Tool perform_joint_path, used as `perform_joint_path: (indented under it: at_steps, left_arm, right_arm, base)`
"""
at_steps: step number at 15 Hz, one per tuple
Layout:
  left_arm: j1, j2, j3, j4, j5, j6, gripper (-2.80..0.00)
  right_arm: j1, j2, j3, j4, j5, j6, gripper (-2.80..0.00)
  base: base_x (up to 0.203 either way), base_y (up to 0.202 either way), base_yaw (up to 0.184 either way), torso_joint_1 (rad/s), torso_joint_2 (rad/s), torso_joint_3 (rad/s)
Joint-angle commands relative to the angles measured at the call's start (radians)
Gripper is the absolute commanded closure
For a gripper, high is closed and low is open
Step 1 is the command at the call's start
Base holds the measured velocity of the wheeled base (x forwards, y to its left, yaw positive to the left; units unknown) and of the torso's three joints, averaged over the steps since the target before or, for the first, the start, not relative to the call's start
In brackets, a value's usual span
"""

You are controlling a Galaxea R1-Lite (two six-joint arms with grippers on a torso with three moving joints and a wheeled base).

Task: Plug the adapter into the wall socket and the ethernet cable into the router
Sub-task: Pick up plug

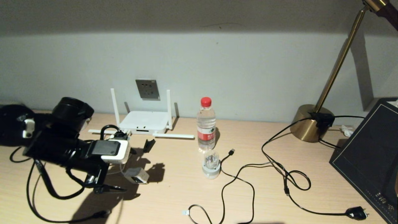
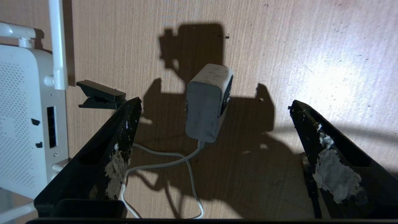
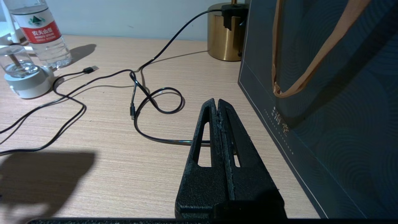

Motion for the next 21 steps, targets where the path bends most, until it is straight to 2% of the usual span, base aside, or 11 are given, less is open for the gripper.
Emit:
perform_joint_path:
  at_steps: [1,17,18,21]
  left_arm:
    - [-0.001,0.044,-0.018,0.002,0.000,0.009,-2.80]
    - [-0.016,0.176,-0.008,-0.019,0.023,0.018,-2.80]
    - [-0.016,0.176,-0.005,-0.019,0.023,0.017,0.00]
    - [-0.016,0.184,-0.005,-0.019,0.023,0.018,0.00]
  right_arm:
    - [0.000,0.001,0.032,-0.001,-0.001,0.000,0.00]
    - [0.000,0.001,0.032,-0.001,0.000,0.000,0.00]
    - [0.000,0.001,0.032,-0.001,-0.001,0.000,0.00]
    - [0.000,0.001,0.032,-0.001,0.001,0.000,0.00]
  base:
    - [0.000,0.000,0.000,0.000,0.00,0.000]
    - [0.000,0.000,0.000,0.000,0.00,0.000]
    - [0.000,0.000,0.000,0.000,0.00,0.000]
    - [0.000,0.000,0.000,0.000,0.00,0.000]
